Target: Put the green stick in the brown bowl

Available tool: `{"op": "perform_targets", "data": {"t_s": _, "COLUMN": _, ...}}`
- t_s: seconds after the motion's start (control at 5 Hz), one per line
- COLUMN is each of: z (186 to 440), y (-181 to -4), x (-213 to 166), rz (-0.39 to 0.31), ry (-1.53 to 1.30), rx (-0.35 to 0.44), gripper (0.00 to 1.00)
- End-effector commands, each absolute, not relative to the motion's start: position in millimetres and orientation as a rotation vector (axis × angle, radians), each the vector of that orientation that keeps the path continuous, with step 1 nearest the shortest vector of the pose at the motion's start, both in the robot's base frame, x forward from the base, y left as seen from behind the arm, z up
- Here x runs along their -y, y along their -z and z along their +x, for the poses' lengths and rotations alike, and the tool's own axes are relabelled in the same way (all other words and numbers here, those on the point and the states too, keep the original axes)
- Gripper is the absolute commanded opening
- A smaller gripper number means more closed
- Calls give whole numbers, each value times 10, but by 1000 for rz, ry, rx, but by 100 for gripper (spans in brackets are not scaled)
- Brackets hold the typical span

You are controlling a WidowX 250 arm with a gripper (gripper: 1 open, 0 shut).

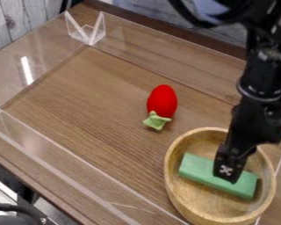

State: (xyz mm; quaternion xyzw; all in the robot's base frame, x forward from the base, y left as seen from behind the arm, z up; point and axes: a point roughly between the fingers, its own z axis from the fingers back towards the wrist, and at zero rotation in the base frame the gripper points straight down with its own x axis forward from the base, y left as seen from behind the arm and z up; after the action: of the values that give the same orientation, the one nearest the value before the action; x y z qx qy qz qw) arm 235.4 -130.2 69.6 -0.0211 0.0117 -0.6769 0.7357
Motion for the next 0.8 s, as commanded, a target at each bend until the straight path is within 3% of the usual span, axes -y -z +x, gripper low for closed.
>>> {"op": "perform_targets", "data": {"t_s": 0.0, "z": 2384, "y": -723, "x": 1316, "rz": -30, "ry": 1538, "rx": 9, "gripper": 100}}
{"op": "perform_targets", "data": {"t_s": 0.2, "z": 2274, "y": -705, "x": 1287, "rz": -16, "ry": 1488, "rx": 5, "gripper": 100}}
{"op": "perform_targets", "data": {"t_s": 0.6, "z": 2183, "y": -855, "x": 1314, "rz": 65, "ry": 1357, "rx": 1, "gripper": 100}}
